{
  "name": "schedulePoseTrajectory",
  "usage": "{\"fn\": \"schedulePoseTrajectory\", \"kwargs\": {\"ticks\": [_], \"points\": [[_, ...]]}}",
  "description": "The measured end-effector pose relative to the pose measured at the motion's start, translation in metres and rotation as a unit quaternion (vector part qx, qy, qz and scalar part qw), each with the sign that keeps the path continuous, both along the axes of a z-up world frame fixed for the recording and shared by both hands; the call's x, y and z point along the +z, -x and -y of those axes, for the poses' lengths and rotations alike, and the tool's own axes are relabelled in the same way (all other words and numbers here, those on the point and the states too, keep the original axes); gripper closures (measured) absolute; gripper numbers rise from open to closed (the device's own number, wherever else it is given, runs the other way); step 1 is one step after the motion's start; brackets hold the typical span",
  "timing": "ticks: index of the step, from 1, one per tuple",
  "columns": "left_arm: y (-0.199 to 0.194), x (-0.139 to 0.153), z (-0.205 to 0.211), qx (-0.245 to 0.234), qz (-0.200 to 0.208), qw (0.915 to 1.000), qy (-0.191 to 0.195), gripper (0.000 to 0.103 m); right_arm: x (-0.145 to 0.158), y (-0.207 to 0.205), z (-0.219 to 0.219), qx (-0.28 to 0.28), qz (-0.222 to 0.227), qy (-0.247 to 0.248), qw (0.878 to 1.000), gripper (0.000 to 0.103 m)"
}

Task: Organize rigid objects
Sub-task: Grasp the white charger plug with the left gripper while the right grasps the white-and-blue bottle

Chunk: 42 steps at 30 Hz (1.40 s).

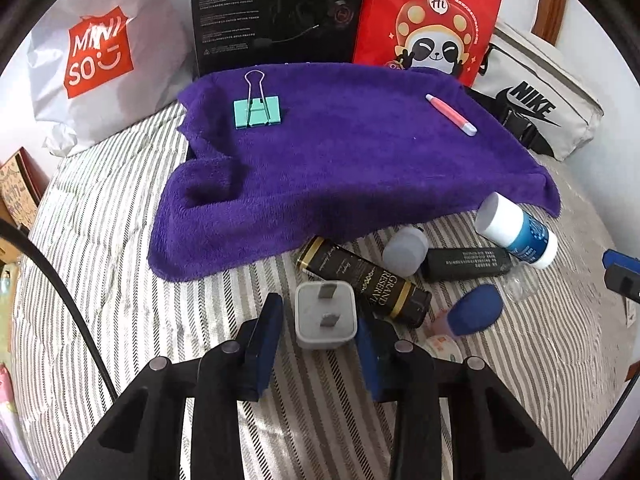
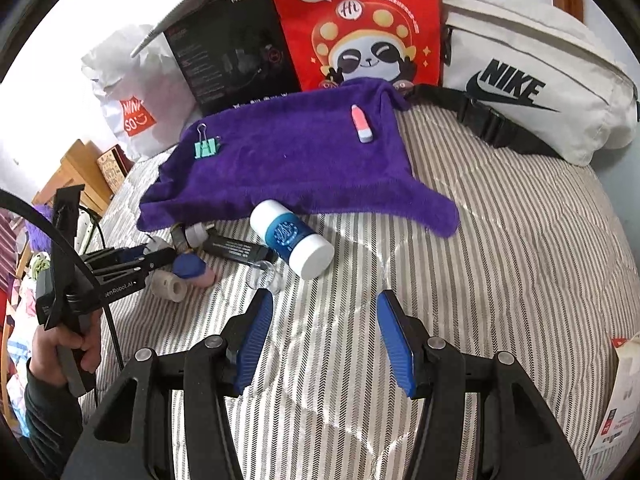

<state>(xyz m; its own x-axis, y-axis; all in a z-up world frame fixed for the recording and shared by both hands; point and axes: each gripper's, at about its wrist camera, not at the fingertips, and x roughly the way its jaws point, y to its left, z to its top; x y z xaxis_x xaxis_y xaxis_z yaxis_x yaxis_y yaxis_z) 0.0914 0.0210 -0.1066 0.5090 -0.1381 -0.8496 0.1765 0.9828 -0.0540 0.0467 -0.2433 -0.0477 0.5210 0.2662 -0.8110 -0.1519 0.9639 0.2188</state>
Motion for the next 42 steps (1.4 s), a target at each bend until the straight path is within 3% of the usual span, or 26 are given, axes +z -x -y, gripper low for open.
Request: {"fn": "schedulePoseTrajectory", "kwargs": {"ticks": [2, 4, 9, 24, 28, 30, 33, 39, 42], "points": [[-0.001, -0.001, 0.002, 0.001, 0.005, 1.0, -0.008, 0.07, -0.003, -0.003, -0.001, 0.001, -0.004, 0.001, 1.0, 0.049], [-0.001, -0.001, 0.001, 0.005, 0.01, 0.9998, -0.019, 0.078, -0.006, -0.008, -0.004, 0.003, -0.006, 0.006, 1.0, 0.049], [0.008, -0.001, -0.021, 0.03, 0.012, 0.9988, -0.036, 0.078, -0.014, -0.024, -0.019, 0.024, -0.004, 0.021, 0.999, 0.049], [0.015, -0.006, -0.038, 0.05, 0.025, 0.9984, -0.014, 0.078, -0.036, -0.078, -0.061, 0.118, -0.014, 0.067, 0.991, 0.05], [0.016, -0.006, -0.039, 0.051, 0.028, 0.9982, -0.013, 0.078, -0.043, -0.085, -0.067, 0.139, -0.023, 0.054, 0.989, 0.06], [0.017, -0.006, -0.04, 0.051, 0.029, 0.9982, -0.011, 0.078, -0.043, -0.083, -0.069, 0.144, -0.019, 0.055, 0.988, 0.061], [0.017, -0.006, -0.04, 0.051, 0.031, 0.9982, -0.011, 0.078, -0.041, -0.077, -0.065, 0.135, -0.017, 0.068, 0.988, 0.062], [0.018, -0.006, -0.04, 0.054, 0.032, 0.9979, -0.015, 0.078, -0.037, -0.057, -0.022, 0.05, -0.029, 0.077, 0.995, 0.063], [0.017, -0.006, -0.04, 0.054, 0.032, 0.9979, -0.015, 0.078, -0.042, -0.052, -0.014, 0.039, -0.037, 0.068, 0.996, 0.063]]}}
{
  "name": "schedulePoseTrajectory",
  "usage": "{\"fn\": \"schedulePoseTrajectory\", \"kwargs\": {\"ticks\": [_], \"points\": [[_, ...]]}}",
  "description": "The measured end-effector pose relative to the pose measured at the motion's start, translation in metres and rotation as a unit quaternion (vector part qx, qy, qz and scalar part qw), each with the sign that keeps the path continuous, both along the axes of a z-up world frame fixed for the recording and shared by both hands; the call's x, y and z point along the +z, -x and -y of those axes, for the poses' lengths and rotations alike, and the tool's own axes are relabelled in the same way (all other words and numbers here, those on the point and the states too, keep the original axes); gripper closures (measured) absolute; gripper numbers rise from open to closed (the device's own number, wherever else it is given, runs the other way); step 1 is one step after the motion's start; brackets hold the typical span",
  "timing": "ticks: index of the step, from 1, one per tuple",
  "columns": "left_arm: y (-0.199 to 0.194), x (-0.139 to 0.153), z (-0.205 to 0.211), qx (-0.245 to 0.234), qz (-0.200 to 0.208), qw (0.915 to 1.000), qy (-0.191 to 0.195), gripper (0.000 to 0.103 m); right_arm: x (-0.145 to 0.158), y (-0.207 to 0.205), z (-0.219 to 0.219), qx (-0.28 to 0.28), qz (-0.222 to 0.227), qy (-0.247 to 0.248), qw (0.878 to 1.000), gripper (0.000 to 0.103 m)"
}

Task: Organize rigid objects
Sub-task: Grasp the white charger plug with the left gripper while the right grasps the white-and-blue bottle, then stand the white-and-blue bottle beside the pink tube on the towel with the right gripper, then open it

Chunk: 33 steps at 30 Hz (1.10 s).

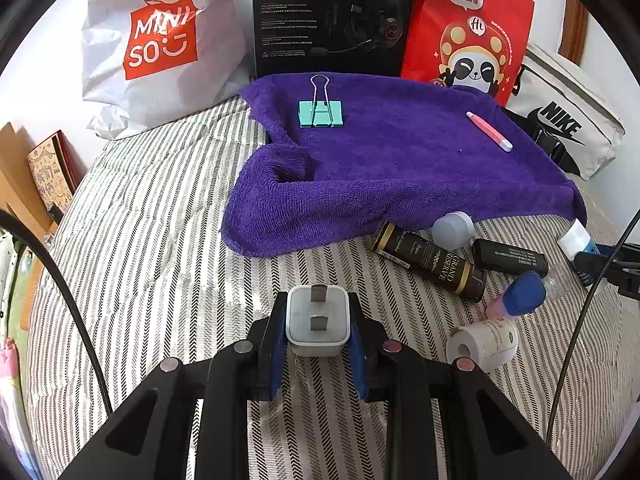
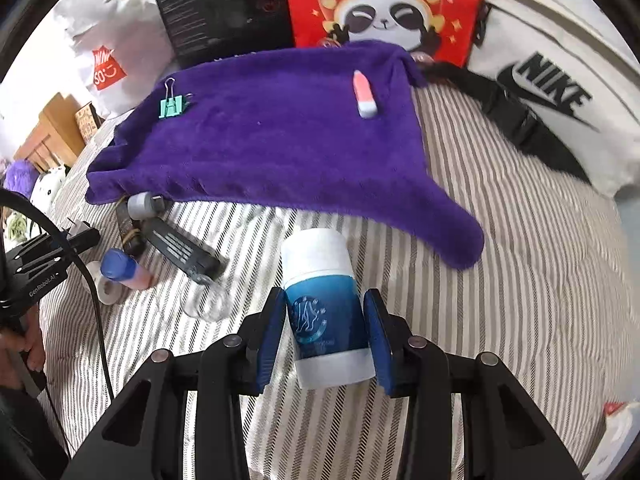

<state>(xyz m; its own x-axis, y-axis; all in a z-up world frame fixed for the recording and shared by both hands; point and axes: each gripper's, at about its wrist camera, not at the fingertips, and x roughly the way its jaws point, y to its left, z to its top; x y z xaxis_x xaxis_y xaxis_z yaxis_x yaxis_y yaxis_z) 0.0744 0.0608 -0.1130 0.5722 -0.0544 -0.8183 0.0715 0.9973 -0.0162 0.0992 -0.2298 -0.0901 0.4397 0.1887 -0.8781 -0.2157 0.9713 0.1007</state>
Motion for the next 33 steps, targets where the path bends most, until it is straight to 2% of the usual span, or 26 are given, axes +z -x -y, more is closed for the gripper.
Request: {"fn": "schedulePoseTrajectory", "kwargs": {"ticks": [6, 10, 19, 23, 29, 33], "points": [[-0.001, -0.001, 0.003, 0.005, -0.001, 1.0, -0.006, 0.078, -0.007, -0.006, -0.005, 0.011, -0.006, 0.007, 1.0, 0.062], [-0.002, -0.001, 0.004, 0.004, -0.001, 1.0, -0.007, 0.077, -0.008, -0.004, -0.013, 0.023, 0.011, 0.037, 0.999, 0.065], [-0.001, -0.001, 0.004, 0.007, 0.002, 1.0, -0.005, 0.078, -0.008, 0.005, -0.006, 0.013, 0.022, 0.024, 0.999, 0.066], [0.001, -0.002, 0.001, 0.004, 0.011, 0.9999, 0.003, 0.078, -0.01, 0.011, -0.012, 0.007, 0.043, 0.044, 0.998, 0.066], [0.002, 0.005, -0.004, 0.004, -0.004, 0.9995, 0.03, 0.078, -0.009, 0.011, -0.006, -0.006, 0.036, 0.022, 0.999, 0.067], [0.006, 0.013, -0.007, 0.008, -0.006, 0.9994, 0.033, 0.078, 0.0, 0.012, -0.005, -0.007, 0.036, 0.008, 0.999, 0.067]]}}
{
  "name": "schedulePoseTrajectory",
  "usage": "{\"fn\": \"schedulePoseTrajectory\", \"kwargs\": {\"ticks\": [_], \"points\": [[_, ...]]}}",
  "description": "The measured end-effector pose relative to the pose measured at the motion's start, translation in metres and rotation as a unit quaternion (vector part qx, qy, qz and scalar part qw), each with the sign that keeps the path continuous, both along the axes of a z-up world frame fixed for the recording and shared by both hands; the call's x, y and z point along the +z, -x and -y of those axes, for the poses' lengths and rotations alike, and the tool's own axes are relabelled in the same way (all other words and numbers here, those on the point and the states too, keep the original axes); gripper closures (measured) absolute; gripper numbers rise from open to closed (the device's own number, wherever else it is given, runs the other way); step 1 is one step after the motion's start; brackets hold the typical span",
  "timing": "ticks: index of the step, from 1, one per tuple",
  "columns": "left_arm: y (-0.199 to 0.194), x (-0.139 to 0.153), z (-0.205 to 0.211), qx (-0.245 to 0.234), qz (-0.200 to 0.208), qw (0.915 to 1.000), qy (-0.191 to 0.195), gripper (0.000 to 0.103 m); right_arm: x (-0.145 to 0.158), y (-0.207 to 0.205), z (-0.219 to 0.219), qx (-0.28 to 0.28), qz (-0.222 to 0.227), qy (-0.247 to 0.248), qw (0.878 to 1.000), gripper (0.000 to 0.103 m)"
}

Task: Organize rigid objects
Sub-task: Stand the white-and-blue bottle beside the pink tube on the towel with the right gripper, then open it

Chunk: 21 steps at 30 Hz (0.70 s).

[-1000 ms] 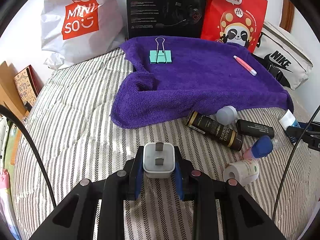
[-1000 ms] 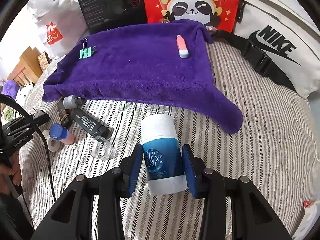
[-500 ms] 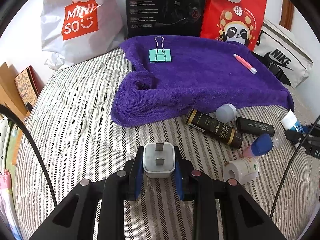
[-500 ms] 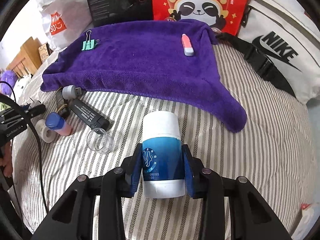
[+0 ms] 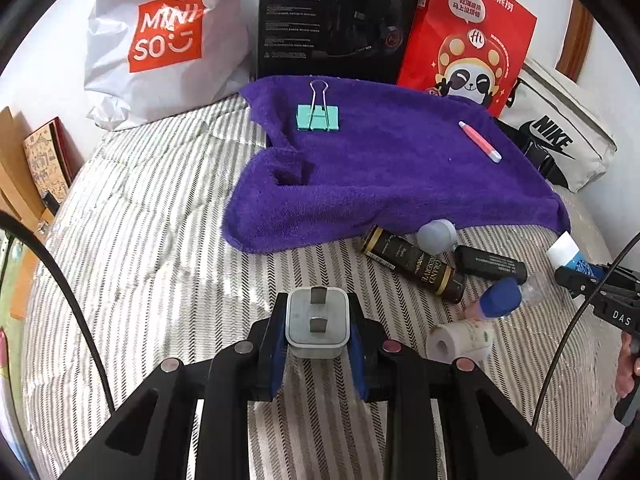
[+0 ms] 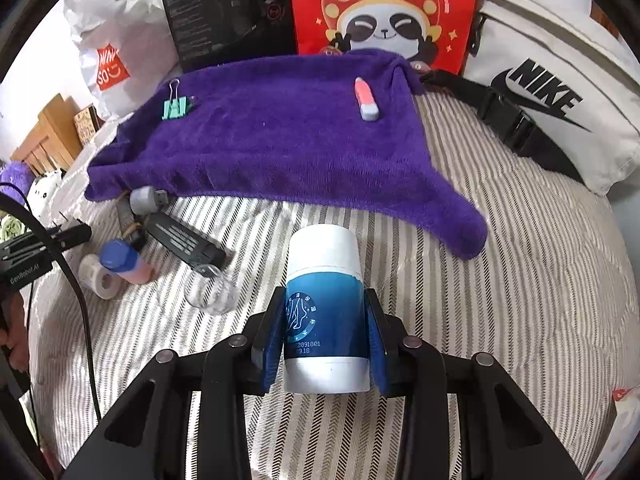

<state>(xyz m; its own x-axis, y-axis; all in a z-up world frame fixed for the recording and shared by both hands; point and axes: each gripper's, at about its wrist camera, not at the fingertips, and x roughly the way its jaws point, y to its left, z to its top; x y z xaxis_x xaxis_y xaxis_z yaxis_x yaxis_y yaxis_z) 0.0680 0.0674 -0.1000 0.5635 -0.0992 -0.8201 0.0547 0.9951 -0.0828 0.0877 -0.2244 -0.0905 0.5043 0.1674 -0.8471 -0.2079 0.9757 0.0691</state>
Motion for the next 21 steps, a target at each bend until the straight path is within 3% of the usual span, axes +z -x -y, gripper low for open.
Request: {"fn": "schedulePoseTrajectory", "kwargs": {"ticks": [15, 21], "points": [[-0.014, 0.046, -0.005, -0.005, 0.013, 0.9997, 0.019, 0.078, 0.049, -0.026, -0.003, 0.0, 0.018, -0.049, 0.999, 0.067], [-0.028, 0.052, -0.006, -0.01, 0.023, 0.9991, 0.034, 0.078, 0.059, -0.048, -0.006, -0.003, 0.025, -0.055, 0.998, 0.067]]}}
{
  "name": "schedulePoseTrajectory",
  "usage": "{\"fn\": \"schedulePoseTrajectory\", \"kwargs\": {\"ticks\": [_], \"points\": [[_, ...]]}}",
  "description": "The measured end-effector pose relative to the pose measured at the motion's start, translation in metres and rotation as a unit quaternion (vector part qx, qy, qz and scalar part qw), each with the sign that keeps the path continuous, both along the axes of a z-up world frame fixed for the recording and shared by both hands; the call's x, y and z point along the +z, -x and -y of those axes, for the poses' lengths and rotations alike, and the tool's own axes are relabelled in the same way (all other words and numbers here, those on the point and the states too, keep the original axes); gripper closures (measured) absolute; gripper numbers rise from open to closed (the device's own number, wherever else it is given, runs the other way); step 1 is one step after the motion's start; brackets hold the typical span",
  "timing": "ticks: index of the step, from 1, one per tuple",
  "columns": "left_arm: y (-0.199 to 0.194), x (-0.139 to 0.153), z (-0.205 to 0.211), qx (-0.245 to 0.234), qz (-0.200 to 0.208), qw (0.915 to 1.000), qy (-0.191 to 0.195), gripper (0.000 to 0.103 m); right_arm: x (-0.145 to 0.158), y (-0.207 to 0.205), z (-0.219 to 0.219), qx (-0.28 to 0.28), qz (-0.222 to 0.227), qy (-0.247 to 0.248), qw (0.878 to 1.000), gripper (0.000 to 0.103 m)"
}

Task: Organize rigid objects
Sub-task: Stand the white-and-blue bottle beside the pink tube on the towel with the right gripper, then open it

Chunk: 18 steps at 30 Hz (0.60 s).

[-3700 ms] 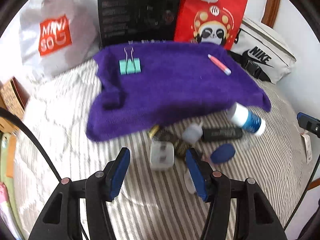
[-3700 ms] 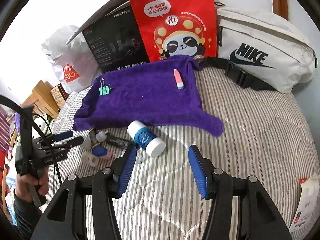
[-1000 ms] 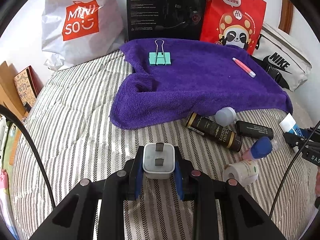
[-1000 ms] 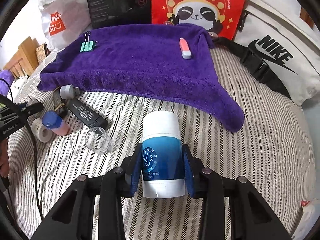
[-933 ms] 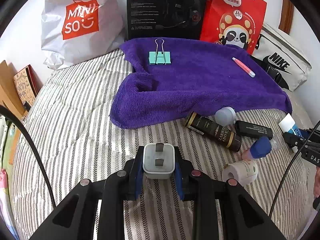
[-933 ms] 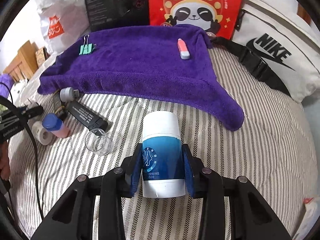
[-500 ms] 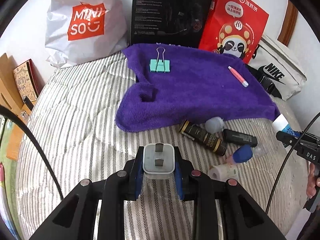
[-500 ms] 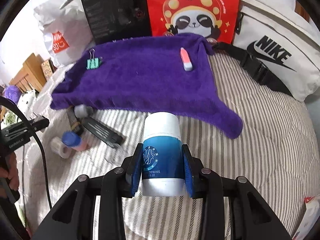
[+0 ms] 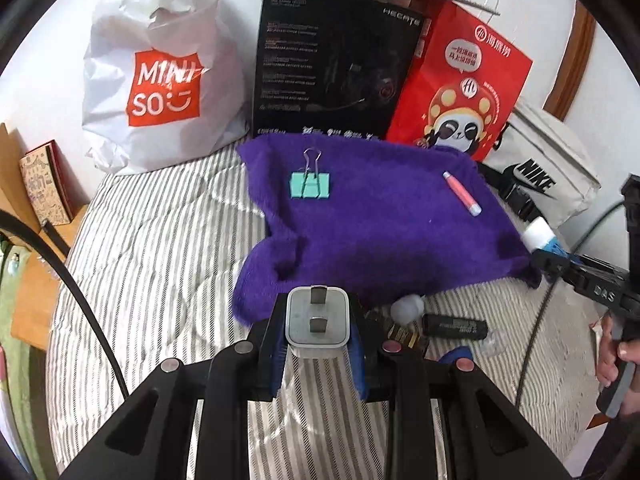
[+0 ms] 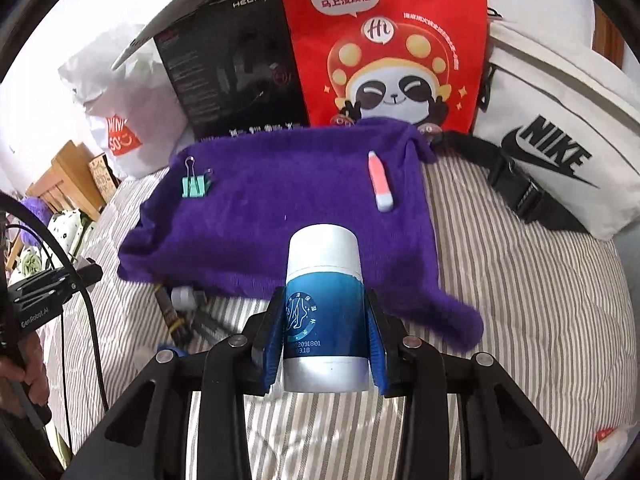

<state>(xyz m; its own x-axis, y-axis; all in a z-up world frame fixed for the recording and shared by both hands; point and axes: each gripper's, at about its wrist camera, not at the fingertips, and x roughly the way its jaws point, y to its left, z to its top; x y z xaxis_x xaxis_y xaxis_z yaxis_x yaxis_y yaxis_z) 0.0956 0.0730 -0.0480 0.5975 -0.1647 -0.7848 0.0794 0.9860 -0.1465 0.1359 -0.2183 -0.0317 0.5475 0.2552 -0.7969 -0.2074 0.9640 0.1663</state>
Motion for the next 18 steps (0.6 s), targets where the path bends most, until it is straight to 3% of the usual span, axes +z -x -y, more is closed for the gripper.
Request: {"fn": "schedulePoseTrajectory", "kwargs": {"ticks": [8, 18], "points": [[-0.007, -0.005, -0.005, 0.007, -0.005, 0.9999, 0.008, 0.078, 0.0, -0.04, -0.001, -0.013, -0.001, 0.013, 1.0, 0.067], [-0.011, -0.005, -0.013, 0.014, -0.003, 0.9998, 0.017, 0.078, -0.027, -0.078, 0.006, -0.026, -0.03, 0.036, 0.999, 0.067]]}}
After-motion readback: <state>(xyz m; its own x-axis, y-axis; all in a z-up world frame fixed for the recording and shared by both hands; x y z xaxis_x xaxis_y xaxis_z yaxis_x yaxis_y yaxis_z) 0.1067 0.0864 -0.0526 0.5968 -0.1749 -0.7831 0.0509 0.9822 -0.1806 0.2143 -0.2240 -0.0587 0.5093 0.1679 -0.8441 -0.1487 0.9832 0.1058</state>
